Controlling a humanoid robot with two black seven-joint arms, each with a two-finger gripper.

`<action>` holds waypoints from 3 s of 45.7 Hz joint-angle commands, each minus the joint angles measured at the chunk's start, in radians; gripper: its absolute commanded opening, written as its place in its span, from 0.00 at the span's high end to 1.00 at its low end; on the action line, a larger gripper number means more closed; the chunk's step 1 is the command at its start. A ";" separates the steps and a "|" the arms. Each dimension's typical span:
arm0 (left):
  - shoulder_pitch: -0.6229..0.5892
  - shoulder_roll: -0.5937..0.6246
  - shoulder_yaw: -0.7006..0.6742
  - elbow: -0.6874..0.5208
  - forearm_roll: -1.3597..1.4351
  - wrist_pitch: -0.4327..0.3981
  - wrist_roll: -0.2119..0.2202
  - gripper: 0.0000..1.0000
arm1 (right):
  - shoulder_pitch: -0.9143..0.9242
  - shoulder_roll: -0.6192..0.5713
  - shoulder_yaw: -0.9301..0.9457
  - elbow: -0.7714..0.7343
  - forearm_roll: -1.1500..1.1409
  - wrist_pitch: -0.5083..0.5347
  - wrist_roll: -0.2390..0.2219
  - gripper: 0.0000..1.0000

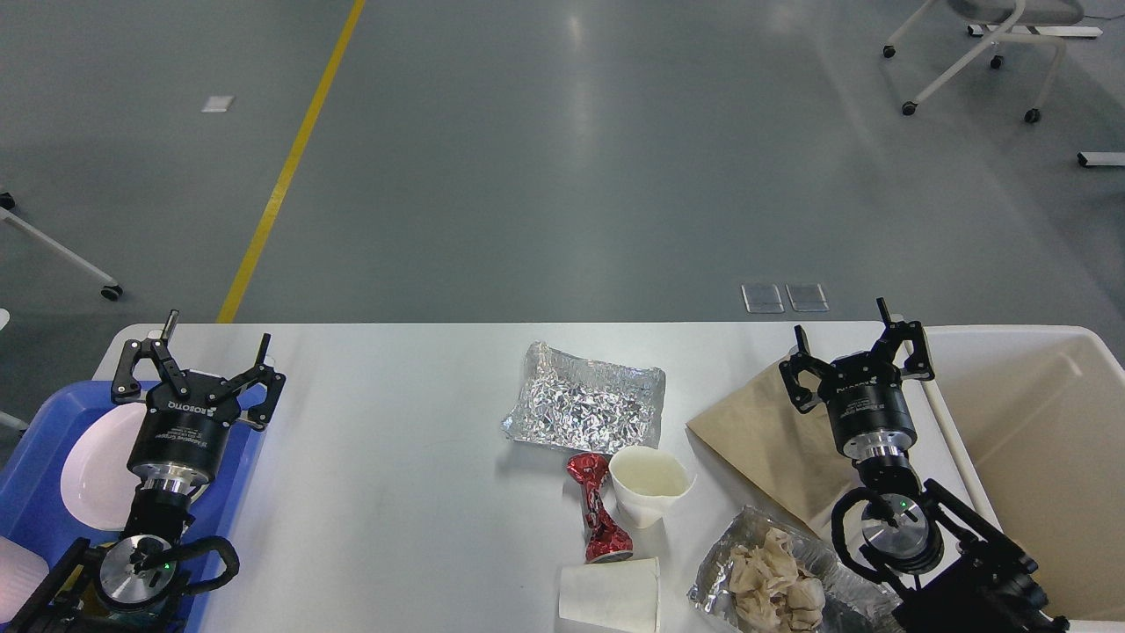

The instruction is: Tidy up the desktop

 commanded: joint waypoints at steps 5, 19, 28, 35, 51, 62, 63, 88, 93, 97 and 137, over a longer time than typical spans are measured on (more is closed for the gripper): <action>0.001 0.001 0.000 0.000 0.000 0.000 0.000 0.04 | -0.009 0.001 0.015 0.002 0.021 0.002 0.008 0.00; 0.001 0.001 0.000 0.000 0.000 0.000 0.000 0.04 | 0.005 -0.005 0.051 0.022 0.025 0.008 0.011 0.00; 0.001 0.001 0.000 0.000 0.000 0.000 0.000 0.04 | 0.014 -0.005 0.125 0.025 0.025 0.008 0.011 0.00; -0.001 0.001 0.001 0.000 0.000 0.000 0.000 0.04 | 0.014 -0.005 0.127 0.024 0.025 0.008 0.011 0.00; -0.001 0.001 0.000 0.000 0.000 0.000 0.000 0.04 | 0.003 -0.007 0.094 0.007 0.010 0.002 -0.002 0.00; -0.001 0.001 0.000 0.000 0.000 0.000 0.000 0.04 | 0.003 -0.007 0.079 0.007 0.013 0.003 -0.002 0.00; -0.001 0.001 0.000 0.000 0.000 0.000 0.000 0.04 | 0.005 -0.007 0.079 0.007 0.013 0.003 -0.002 0.00; 0.001 -0.001 0.001 0.000 0.000 0.000 0.000 0.04 | -0.023 0.001 0.079 0.013 0.024 0.008 -0.002 0.00; 0.001 0.001 0.001 0.000 0.000 0.000 0.000 0.04 | -0.018 0.001 0.081 0.019 0.024 0.009 -0.002 0.00; 0.001 0.001 0.001 0.000 0.000 0.000 0.000 0.04 | -0.012 -0.001 0.081 0.024 0.024 0.012 -0.002 0.00; -0.001 0.001 0.000 0.000 0.000 0.000 0.000 0.04 | 0.468 -0.538 -0.752 0.044 0.025 0.528 0.012 0.00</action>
